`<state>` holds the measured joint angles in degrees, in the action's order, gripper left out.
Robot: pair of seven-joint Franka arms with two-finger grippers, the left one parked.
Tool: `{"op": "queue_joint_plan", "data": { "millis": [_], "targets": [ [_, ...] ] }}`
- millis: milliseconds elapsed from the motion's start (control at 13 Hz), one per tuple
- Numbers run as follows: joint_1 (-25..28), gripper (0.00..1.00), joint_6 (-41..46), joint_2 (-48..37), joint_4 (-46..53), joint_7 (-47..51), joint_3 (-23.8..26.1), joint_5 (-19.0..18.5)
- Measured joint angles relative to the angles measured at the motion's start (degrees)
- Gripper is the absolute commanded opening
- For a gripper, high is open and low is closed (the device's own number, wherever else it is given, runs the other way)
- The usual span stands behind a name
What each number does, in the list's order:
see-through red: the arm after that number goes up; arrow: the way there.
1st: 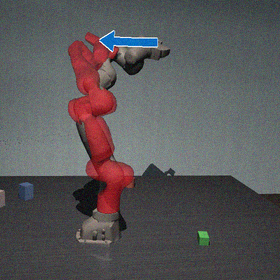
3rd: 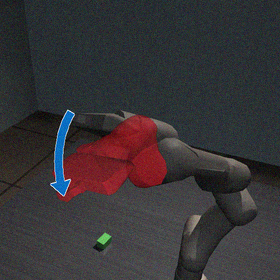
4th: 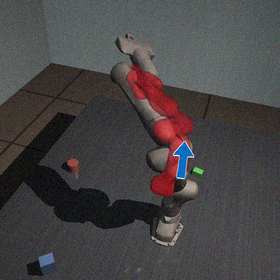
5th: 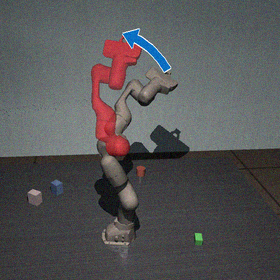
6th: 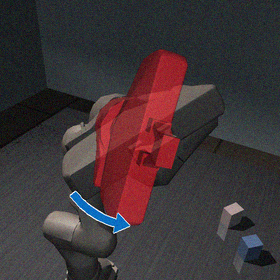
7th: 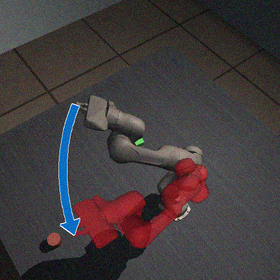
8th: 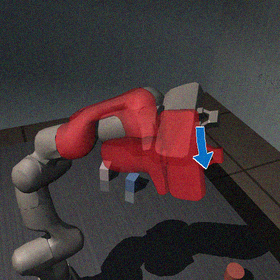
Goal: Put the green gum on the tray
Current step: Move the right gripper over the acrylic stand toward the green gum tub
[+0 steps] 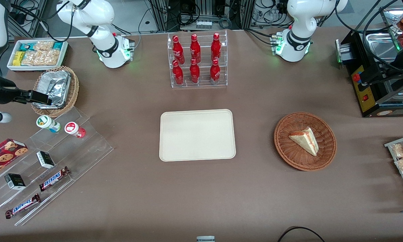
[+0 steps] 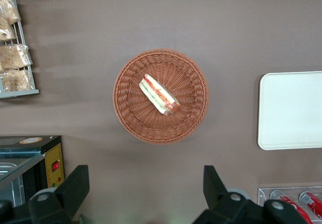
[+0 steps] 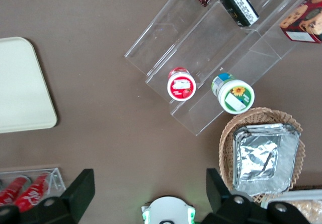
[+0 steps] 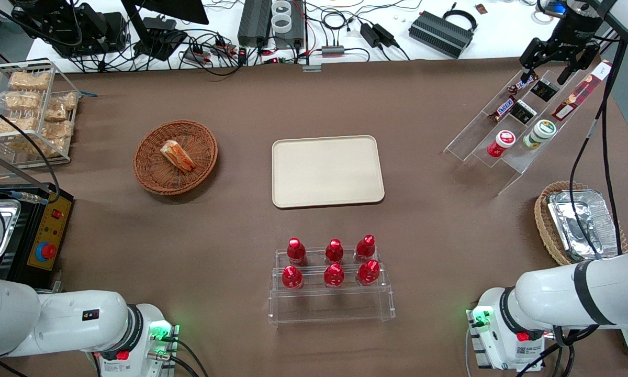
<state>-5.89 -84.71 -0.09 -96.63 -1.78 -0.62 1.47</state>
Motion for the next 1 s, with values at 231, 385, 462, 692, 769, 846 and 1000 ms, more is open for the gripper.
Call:
{"op": "queue_joint_plan", "data": {
  "millis": [231, 385, 462, 692, 769, 846, 1000],
  "targets": [
    [-0.33, 0.99, -11.80, -4.08, -10.57, -14.67, -2.79, 0.00],
    [-0.65, 0.99, -20.70, -9.43, -20.71, -25.08, -4.67, -0.01],
    [-0.67, 0.99, -23.83, -11.89, -24.97, -29.68, -5.63, -0.02],
    [-0.68, 0.99, -30.92, -15.04, -31.97, -40.65, -8.15, -0.03],
    [-0.68, 0.99, -33.50, -14.99, -33.27, -43.98, -8.80, -0.03],
    [-0.68, 0.99, -36.09, -14.74, -34.42, -47.04, -9.44, -0.03],
    [-0.69, 0.99, -40.23, -13.59, -35.97, -50.92, -10.64, -0.03]
  ]
}}
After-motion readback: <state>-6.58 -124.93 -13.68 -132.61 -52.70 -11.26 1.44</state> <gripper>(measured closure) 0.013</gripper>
